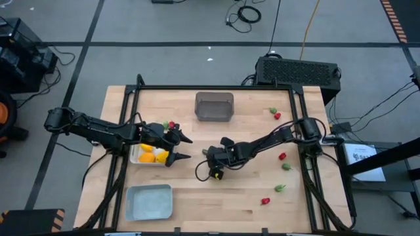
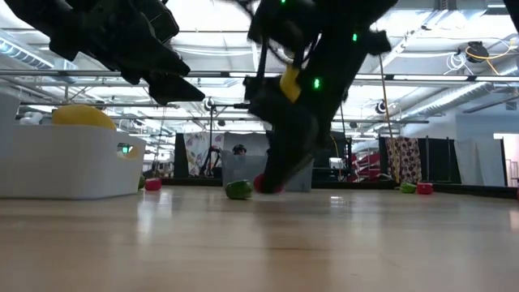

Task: Sort produce into baskets
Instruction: Put the red chili pepper into the black transparent bin

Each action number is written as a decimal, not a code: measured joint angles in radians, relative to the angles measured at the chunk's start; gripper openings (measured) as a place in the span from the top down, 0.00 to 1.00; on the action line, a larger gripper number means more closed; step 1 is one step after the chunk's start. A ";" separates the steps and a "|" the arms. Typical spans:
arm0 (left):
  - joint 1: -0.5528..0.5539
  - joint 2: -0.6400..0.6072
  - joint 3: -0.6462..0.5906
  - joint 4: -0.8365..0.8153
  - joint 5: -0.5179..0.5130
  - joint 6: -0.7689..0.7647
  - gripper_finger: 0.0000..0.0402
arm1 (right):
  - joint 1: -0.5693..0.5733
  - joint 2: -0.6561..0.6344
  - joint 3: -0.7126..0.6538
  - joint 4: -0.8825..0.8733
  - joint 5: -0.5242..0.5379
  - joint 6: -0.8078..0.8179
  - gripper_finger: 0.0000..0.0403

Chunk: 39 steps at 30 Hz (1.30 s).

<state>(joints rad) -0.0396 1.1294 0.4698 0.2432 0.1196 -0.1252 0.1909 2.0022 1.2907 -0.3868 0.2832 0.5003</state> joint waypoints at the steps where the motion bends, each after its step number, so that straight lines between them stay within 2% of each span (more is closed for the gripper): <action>1: 0.000 0.000 0.000 0.000 0.000 0.000 0.15 | 0.000 -0.021 0.000 -0.006 0.000 0.000 0.84; 5: 0.000 0.000 0.000 -0.001 0.000 0.000 0.15 | -0.004 -0.100 0.002 -0.044 0.007 -0.028 0.83; 12: 0.000 0.000 0.000 0.002 -0.007 0.001 0.15 | -0.071 -0.204 0.002 -0.034 0.120 -0.129 0.83; 22: 0.000 0.000 0.000 0.002 -0.017 0.001 0.15 | -0.250 -0.199 0.002 0.012 0.135 -0.206 0.83; 33: 0.000 0.000 0.000 0.002 -0.019 0.010 0.15 | -0.397 -0.199 0.004 0.040 0.135 -0.214 0.82; 39: 0.000 0.000 0.000 0.002 -0.019 0.010 0.15 | -0.450 -0.199 0.004 0.041 0.122 -0.164 0.73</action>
<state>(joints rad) -0.0395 1.1294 0.4702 0.2451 0.1006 -0.1150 -0.2587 1.8030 1.2945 -0.3458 0.4052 0.3367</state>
